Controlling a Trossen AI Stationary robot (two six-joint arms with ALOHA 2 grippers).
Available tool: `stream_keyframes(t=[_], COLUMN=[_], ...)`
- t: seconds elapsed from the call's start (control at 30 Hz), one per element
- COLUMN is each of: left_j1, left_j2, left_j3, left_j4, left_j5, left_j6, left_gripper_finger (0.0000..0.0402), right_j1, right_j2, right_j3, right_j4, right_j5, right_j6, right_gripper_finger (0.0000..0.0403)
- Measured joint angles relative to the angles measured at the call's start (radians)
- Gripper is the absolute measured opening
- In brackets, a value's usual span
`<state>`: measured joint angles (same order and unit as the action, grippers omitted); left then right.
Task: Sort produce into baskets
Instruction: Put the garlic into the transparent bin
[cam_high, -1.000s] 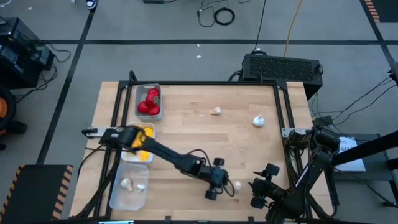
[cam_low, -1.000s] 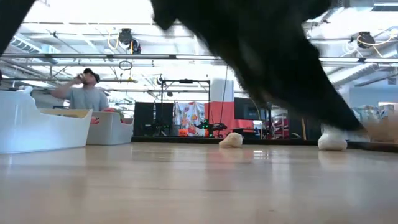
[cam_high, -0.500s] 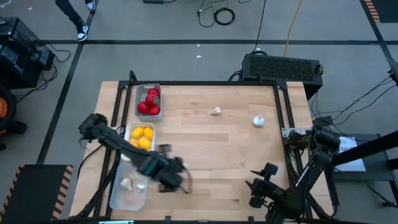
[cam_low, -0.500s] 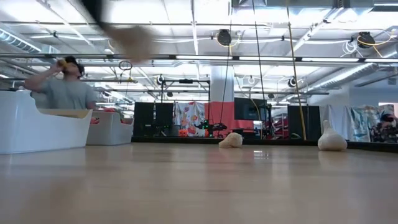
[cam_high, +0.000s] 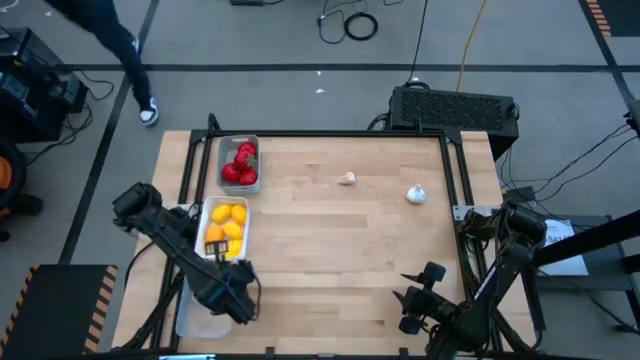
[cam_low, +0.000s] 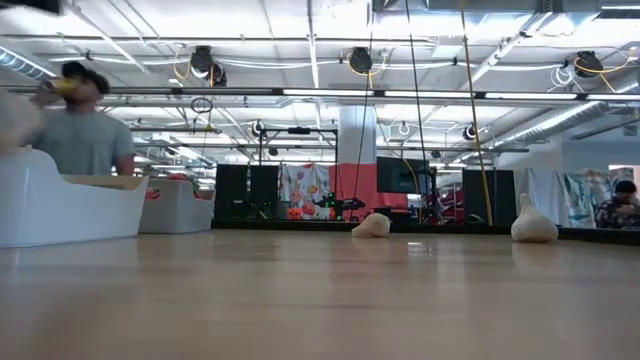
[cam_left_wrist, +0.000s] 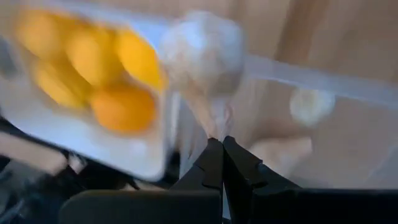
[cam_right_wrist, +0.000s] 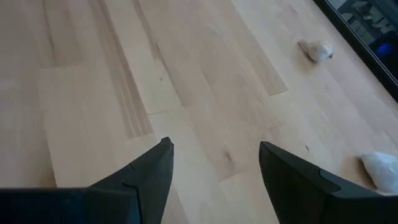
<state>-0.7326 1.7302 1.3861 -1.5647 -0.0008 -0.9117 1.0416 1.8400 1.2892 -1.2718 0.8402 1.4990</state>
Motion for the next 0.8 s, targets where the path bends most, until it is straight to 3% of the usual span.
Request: stream_keyframes(t=[0.17, 0.47, 0.7, 0.8], left_j1=[-0.022, -0.023, -0.023, -0.028], left_j2=[0.001, 0.002, 0.002, 0.002], left_j3=[-0.085, -0.113, -0.113, -0.113], left_j4=[0.047, 0.05, 0.011, 0.002], left_j5=[0.16, 0.132, 0.31, 0.328], left_j6=[-0.001, 0.022, 0.092, 0.115], left_gripper_finger=[0.0004, 0.0004, 0.0004, 0.0004], right_j1=[-0.001, -0.001, -0.002, -0.002], right_j2=[0.0, 0.0, 0.0, 0.0], right_j3=[0.0, 0.0, 0.0, 0.0], right_j4=[0.002, 0.003, 0.003, 0.003], right_j5=[0.0, 0.0, 0.0, 0.001], right_j6=[-0.003, -0.003, -0.003, -0.003], right_gripper_finger=[0.0226, 0.0226, 0.0226, 0.0226])
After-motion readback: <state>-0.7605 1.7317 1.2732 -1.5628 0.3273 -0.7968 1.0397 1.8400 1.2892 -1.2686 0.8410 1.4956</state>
